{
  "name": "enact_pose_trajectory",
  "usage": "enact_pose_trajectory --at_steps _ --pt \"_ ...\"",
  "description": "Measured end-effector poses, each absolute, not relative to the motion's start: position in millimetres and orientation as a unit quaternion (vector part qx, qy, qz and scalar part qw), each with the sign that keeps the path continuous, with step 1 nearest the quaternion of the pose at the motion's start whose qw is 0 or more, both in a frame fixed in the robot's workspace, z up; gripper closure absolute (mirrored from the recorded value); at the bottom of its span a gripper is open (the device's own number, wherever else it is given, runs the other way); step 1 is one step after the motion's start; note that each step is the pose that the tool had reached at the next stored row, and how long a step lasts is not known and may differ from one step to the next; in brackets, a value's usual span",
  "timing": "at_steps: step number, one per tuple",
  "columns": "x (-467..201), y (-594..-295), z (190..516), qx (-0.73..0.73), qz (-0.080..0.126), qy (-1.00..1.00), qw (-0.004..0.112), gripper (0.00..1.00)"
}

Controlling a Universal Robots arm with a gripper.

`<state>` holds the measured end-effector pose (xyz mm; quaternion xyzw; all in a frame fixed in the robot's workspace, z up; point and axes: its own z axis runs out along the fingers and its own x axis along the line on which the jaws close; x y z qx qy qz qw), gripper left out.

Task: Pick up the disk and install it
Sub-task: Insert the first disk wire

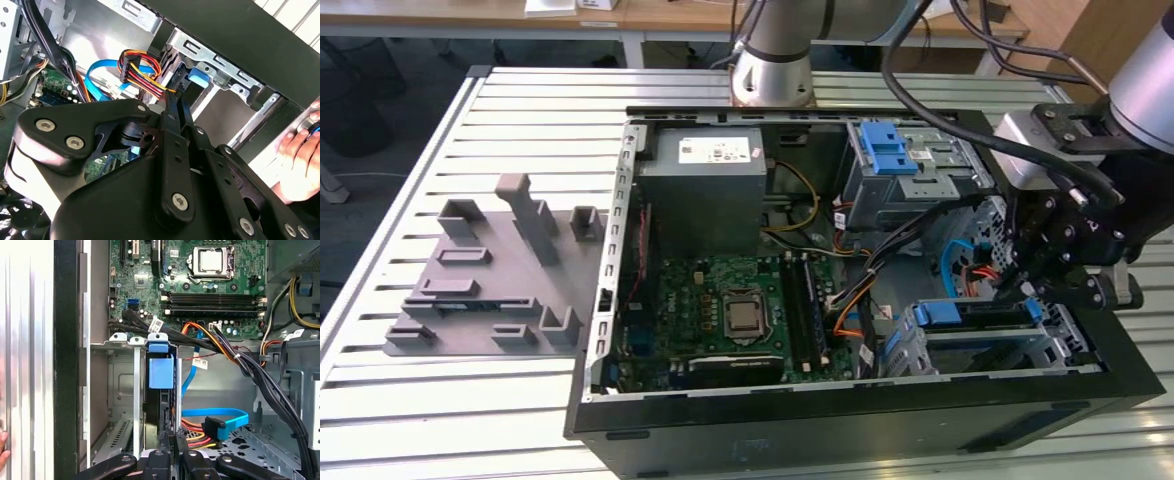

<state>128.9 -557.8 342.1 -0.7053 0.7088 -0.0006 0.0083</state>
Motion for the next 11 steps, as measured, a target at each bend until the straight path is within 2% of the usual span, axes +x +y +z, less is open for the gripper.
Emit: enact_pose_trajectory --at_steps 11 --pt "128.4 -558.4 337.9 -0.711 0.0 0.703 0.009 0.84"
